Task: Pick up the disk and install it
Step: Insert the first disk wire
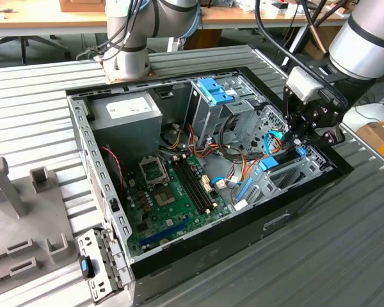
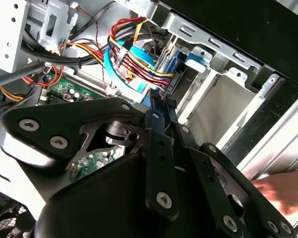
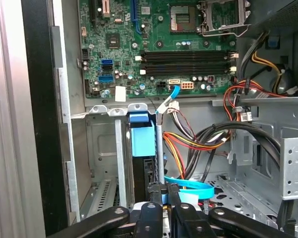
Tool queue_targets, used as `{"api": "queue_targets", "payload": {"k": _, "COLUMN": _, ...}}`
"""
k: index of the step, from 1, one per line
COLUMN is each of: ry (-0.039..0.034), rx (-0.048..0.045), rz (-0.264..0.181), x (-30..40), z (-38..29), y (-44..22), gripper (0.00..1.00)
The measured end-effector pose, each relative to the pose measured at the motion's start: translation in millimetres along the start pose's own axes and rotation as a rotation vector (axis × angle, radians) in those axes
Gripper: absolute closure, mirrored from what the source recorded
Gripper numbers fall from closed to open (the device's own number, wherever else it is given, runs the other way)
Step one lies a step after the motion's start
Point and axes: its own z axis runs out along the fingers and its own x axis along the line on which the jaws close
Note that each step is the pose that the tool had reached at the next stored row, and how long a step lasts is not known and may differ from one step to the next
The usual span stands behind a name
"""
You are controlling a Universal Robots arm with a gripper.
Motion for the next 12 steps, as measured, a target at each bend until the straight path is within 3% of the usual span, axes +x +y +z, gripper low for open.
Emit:
{"api": "queue_targets", "payload": {"k": 3, "ry": -0.0008, "rx": -0.0009, "rz": 0.001, "x": 1.0, "z": 0.6, "y": -0.1, "gripper": 0.84}}
{"api": "queue_targets", "payload": {"k": 6, "ry": -0.0124, "rx": -0.0055, "rz": 0.002, "x": 4.5, "z": 0.7, "y": -0.3, "gripper": 0.84}}
{"api": "queue_targets", "payload": {"k": 12, "ry": -0.0234, "rx": -0.0169, "rz": 0.011, "x": 12.7, "z": 2.3, "y": -0.7, "gripper": 0.84}}
